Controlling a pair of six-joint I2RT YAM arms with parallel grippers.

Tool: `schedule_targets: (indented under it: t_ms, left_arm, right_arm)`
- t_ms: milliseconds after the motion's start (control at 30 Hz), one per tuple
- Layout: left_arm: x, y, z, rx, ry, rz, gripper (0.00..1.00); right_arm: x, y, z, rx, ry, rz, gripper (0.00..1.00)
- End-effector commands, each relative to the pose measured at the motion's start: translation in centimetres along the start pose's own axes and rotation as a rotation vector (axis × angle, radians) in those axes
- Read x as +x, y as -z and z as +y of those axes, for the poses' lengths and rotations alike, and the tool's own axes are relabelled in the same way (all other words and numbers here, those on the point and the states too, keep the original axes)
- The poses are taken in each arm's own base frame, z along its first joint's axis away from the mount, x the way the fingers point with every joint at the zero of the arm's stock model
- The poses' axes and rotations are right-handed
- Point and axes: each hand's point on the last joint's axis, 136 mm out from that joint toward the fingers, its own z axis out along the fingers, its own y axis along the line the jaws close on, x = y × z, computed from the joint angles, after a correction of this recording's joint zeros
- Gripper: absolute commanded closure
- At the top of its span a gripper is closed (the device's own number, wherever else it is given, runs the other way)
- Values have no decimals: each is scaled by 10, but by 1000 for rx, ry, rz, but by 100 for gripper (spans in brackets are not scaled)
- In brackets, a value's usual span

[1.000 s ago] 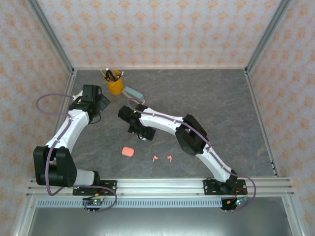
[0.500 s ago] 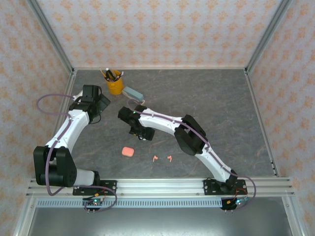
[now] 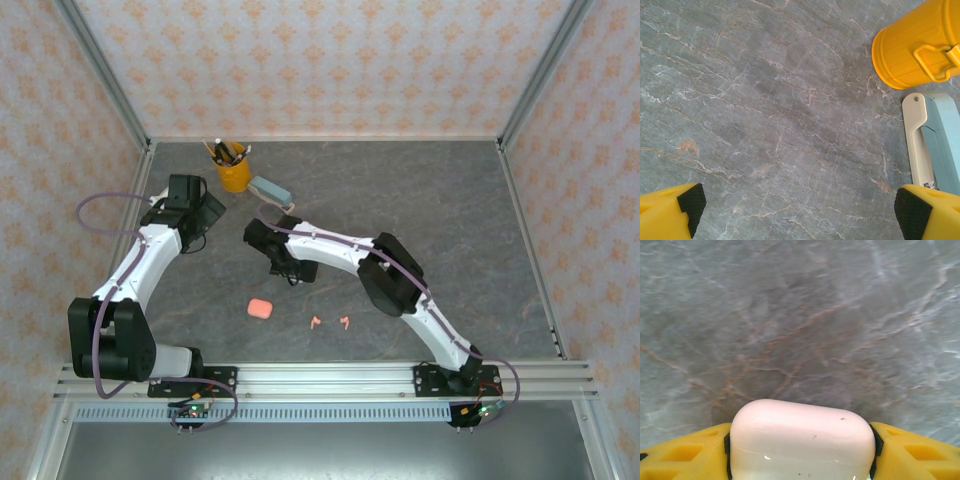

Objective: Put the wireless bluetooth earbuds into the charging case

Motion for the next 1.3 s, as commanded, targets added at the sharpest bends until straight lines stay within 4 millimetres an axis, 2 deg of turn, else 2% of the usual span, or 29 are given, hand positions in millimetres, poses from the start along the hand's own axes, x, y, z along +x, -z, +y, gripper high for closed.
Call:
schedule_targets:
  t_ms: [0, 200, 400, 600, 967, 1267]
  left_arm:
    - [0, 6, -2, 43, -2, 2, 0]
    - [11, 7, -9, 92, -7, 45, 0]
    - [28, 9, -21, 147, -32, 78, 0]
    - [45, 11, -33, 170, -77, 99, 0]
    - [52, 14, -40, 183, -99, 101, 0]
    - [56, 14, -40, 186, -106, 101, 0]
  right_arm:
    - [-21, 9, -24, 11, 31, -54, 35]
    - [-33, 2, -39, -8, 93, -50, 35]
    - [-38, -7, -45, -17, 132, -25, 34]
    - [-36, -13, -49, -8, 133, 0, 25]
    - [-37, -16, -44, -28, 112, 10, 22]
    - [-38, -18, -36, -69, 76, 31, 27]
